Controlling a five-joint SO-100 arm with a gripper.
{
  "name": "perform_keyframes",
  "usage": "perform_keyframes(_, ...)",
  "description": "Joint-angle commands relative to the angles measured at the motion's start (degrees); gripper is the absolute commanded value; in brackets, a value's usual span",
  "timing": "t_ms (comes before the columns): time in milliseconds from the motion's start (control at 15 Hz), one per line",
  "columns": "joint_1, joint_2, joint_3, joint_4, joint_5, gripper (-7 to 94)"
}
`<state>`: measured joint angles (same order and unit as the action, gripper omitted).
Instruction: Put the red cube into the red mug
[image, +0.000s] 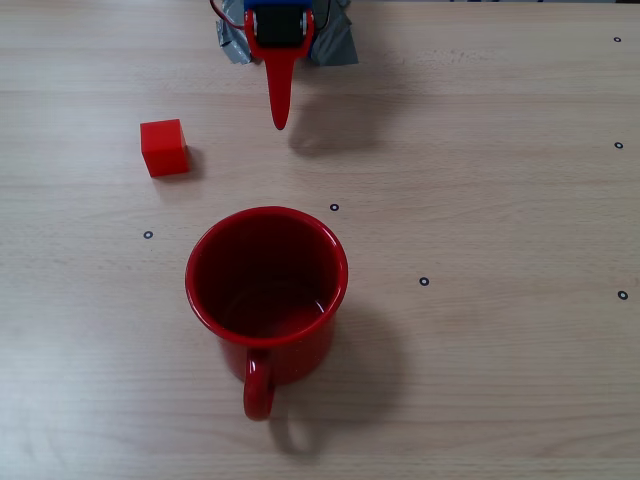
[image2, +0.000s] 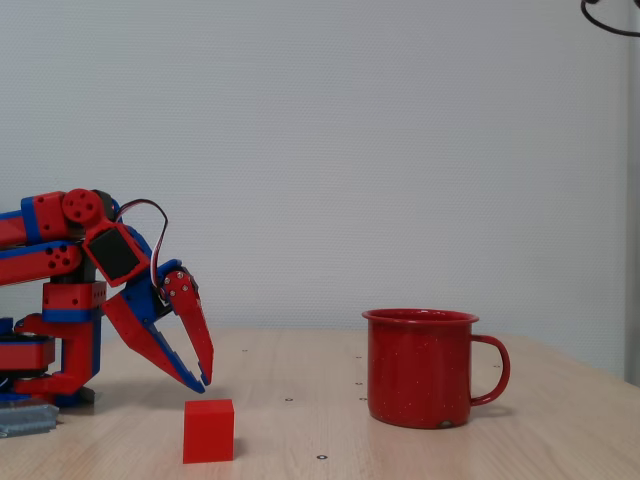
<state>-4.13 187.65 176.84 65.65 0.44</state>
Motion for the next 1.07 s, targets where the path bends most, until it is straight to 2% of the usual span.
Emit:
perform_keyframes(0,-2.8,3.3,1.8,-3.5,-4.3,0)
perform_keyframes(733,-2.6,3.3,1.8,-3.5,-3.7,0)
perform_keyframes(1000,-2.5,1.1,-0.1,-3.2,-5.8,0)
